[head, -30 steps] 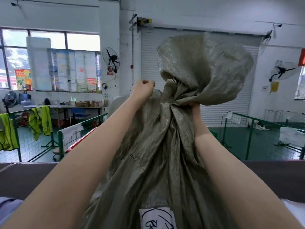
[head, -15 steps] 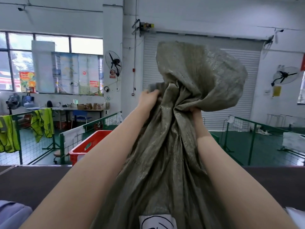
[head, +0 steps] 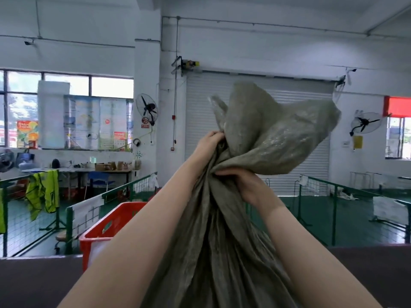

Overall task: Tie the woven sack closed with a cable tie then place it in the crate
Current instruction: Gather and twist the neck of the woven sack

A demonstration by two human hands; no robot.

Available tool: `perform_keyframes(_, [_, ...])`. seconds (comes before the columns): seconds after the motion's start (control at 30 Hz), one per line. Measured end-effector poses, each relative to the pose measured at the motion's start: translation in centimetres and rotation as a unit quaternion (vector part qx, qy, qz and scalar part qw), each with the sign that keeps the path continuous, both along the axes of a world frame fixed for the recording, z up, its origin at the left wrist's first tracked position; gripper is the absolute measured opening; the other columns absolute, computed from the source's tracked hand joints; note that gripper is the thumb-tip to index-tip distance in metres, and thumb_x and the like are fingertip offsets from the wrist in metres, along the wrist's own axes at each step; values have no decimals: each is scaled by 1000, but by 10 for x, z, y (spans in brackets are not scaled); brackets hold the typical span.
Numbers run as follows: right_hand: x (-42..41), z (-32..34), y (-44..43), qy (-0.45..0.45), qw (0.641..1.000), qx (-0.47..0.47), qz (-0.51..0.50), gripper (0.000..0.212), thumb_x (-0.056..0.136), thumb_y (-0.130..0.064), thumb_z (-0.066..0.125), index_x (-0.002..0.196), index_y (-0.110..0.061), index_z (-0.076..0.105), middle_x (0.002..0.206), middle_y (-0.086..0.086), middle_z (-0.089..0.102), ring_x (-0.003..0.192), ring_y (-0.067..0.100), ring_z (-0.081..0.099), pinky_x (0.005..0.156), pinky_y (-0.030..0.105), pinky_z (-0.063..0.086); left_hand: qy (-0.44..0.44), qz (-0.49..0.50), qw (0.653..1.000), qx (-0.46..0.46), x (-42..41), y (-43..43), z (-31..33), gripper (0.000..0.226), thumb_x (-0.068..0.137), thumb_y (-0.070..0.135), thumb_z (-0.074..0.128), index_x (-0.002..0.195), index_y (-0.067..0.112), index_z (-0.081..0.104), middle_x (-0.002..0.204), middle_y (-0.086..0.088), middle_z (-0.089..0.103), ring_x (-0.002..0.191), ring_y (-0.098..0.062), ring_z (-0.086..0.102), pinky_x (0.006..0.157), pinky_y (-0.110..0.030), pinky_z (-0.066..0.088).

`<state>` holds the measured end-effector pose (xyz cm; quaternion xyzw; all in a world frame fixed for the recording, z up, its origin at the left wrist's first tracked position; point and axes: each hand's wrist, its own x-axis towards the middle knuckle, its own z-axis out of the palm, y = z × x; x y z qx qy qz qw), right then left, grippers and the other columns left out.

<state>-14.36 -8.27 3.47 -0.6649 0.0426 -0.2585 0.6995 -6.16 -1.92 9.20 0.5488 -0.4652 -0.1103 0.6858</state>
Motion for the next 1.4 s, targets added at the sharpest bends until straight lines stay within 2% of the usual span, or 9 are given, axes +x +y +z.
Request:
perform_keyframes(0.13, [9, 4, 5, -77, 994, 82, 1, 10, 79, -13, 62, 82, -12, 72, 72, 5, 75, 66, 18, 69, 75, 28, 54, -29, -82, 994, 62, -7, 9, 5, 40, 95, 36, 34, 88, 13, 65, 69, 8, 73, 63, -3, 67, 56, -7, 50])
perform_keyframes(0.27, [21, 12, -5, -92, 987, 96, -85, 39, 87, -1, 44, 55, -10, 65, 40, -3, 63, 44, 15, 61, 44, 11, 47, -53, 73, 996, 23, 0, 17, 10, 52, 89, 47, 36, 108, 9, 67, 113, -13, 69, 102, -25, 63, 100, -36, 47])
perform_keyframes(0.43, [18, 12, -8, -61, 990, 88, -94, 29, 89, -5, 44, 61, -7, 54, 33, -1, 57, 28, 9, 54, 33, 8, 41, 121, 126, 985, 1, 22, 44, -3, 74, 80, 59, 38, 137, 12, 40, 144, -13, 42, 131, -32, 41, 109, -44, 34])
perform_keyframes(0.53, [18, 8, -10, -70, 990, 104, -71, 27, 86, -9, 47, 61, -8, 59, 39, 2, 62, 34, 12, 59, 38, 11, 46, 121, 81, 983, 113, 28, 55, -23, 67, 91, 54, 37, 141, 10, 35, 140, -12, 45, 127, -28, 45, 97, -32, 36])
perform_keyframes(0.63, [18, 3, -9, -86, 989, 115, -22, 30, 84, -11, 51, 59, -10, 68, 50, 4, 68, 44, 15, 65, 46, 16, 52, 103, 16, 977, 185, 22, 64, -31, 68, 85, 62, 39, 124, 9, 56, 102, -10, 66, 91, -23, 61, 79, -30, 45])
perform_keyframes(0.9, [13, 19, -1, -26, 998, 21, 48, 40, 87, -9, 52, 55, -13, 76, 59, 0, 73, 53, 11, 69, 57, 17, 56, -11, 121, 991, 55, 23, 41, 5, 37, 95, 19, 42, 126, 5, 55, 127, -13, 60, 113, -26, 57, 97, -33, 48])
perform_keyframes(1.03, [19, 21, 11, -20, 998, -4, 58, 26, 87, -10, 54, 71, -15, 74, 67, 0, 74, 67, 14, 69, 72, 24, 56, -36, 75, 995, 62, 6, 36, 11, 36, 94, 17, 49, 124, -2, 56, 126, -17, 60, 97, -15, 54, 57, -5, 45])
perform_keyframes(1.2, [34, 11, 6, -7, 998, 57, -21, 19, 75, -15, 64, 93, -10, 65, 94, 15, 66, 88, 27, 62, 94, 38, 48, -42, 80, 988, 126, 11, 36, 9, 36, 93, 24, 44, 115, 1, 60, 120, -15, 60, 103, -20, 54, 82, -32, 46])
perform_keyframes(1.4, [34, 14, 0, 8, 996, 58, -71, 15, 77, -16, 63, 88, -7, 67, 78, 12, 70, 69, 23, 65, 71, 31, 54, -4, -57, 964, 261, 45, 57, -26, 96, 58, 80, 56, 129, 16, 50, 134, -8, 56, 120, -24, 54, 109, -41, 37])
